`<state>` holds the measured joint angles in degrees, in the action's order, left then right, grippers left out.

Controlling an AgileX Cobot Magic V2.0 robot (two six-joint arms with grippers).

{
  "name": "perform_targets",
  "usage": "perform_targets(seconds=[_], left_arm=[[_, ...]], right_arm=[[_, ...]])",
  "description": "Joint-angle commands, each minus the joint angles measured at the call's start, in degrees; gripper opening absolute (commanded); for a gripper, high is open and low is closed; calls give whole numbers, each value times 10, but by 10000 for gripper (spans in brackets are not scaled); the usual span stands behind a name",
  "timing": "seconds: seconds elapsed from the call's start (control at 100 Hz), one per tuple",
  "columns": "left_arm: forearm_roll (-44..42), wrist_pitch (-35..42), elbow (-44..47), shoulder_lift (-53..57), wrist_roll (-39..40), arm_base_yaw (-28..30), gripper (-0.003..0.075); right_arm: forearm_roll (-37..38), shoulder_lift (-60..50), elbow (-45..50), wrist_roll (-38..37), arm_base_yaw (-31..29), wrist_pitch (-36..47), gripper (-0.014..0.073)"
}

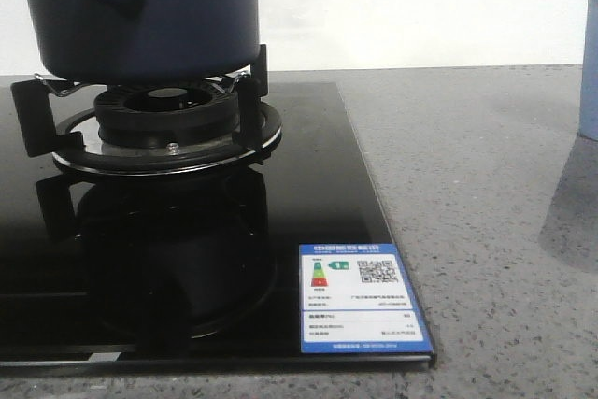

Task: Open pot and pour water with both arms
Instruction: 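Move left gripper to the blue lid knob, right gripper to the blue cup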

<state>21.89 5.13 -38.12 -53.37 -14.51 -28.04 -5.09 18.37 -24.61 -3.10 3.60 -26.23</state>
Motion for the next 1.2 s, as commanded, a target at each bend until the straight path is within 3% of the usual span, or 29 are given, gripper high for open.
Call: perform_targets(seconds=[0.0, 0.22, 0.41, 1.02, 1.19], left_arm=[[-7, 54, -48, -38, 1, -4, 455], [-22, 60, -111, -119, 1, -4, 460], [-28, 56, -143, -151, 1, -14, 561], [-36, 78, -151, -201, 1, -16, 557], [-38, 95, -151, -201, 1, -16, 488]], right_arm=[[-2, 9, -21, 3, 1, 40, 493], [-2, 9, -21, 3, 1, 40, 493], [-2, 9, -21, 3, 1, 40, 493], [-2, 9, -21, 3, 1, 41, 493], [-2, 9, -21, 3, 1, 41, 493]])
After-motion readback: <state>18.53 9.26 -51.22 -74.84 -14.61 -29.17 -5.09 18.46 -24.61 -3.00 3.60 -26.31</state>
